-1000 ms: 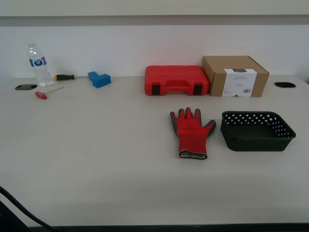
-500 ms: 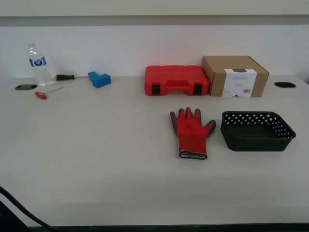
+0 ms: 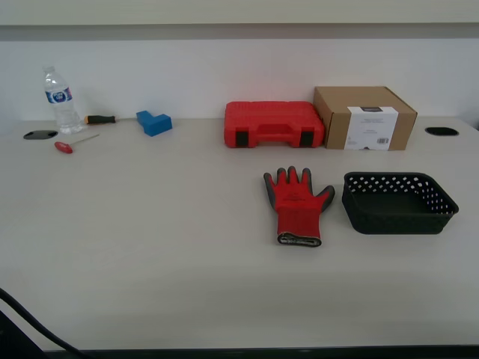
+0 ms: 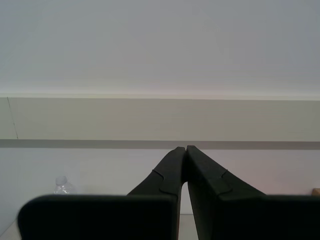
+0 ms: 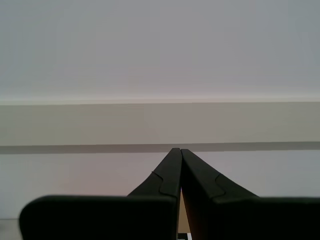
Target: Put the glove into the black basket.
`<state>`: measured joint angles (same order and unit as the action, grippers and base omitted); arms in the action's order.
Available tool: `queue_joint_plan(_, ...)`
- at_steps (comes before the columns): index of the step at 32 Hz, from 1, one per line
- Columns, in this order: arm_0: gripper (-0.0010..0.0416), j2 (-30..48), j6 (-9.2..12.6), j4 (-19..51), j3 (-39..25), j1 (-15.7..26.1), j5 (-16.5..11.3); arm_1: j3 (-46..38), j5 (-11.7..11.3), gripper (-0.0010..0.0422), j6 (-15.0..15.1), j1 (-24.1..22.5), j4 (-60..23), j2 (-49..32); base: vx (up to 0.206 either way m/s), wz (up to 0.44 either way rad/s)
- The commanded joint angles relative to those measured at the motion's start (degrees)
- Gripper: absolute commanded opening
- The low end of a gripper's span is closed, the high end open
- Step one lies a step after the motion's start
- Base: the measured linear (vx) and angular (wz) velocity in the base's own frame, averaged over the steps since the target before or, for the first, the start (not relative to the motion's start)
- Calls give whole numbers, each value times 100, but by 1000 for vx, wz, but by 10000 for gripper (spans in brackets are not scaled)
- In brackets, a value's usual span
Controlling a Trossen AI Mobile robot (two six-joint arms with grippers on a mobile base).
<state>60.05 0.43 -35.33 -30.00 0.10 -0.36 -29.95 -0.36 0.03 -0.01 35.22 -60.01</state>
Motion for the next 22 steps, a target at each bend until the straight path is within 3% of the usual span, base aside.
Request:
queue_joint_plan(1,1,0,466,39,-4,2,-345,-4,-4,0,0,0,17,-2,0,0)
queue_joint_plan(4,1,0,955,234,-4,72,-1193,-4,-7,0,0,2,17,-2,0,0)
queue_joint_plan(5,1,0,1051,321,-4,155,-1241,-4,-4,0,0,0,17,-2,0,0)
queue_joint_plan(13,1,0,1169,1239,-4,826,-1121,-4,-7,0,0,0,17,-2,0,0)
queue_joint_plan(19,1,210,1209,1733,-4,1108,-1014,-4,-24,0,2,2,13,-2,0,0)
queue_joint_plan(22,1,570,1202,2422,-293,1366,-1040,-4,-28,0,2,0,13,-2,0,0)
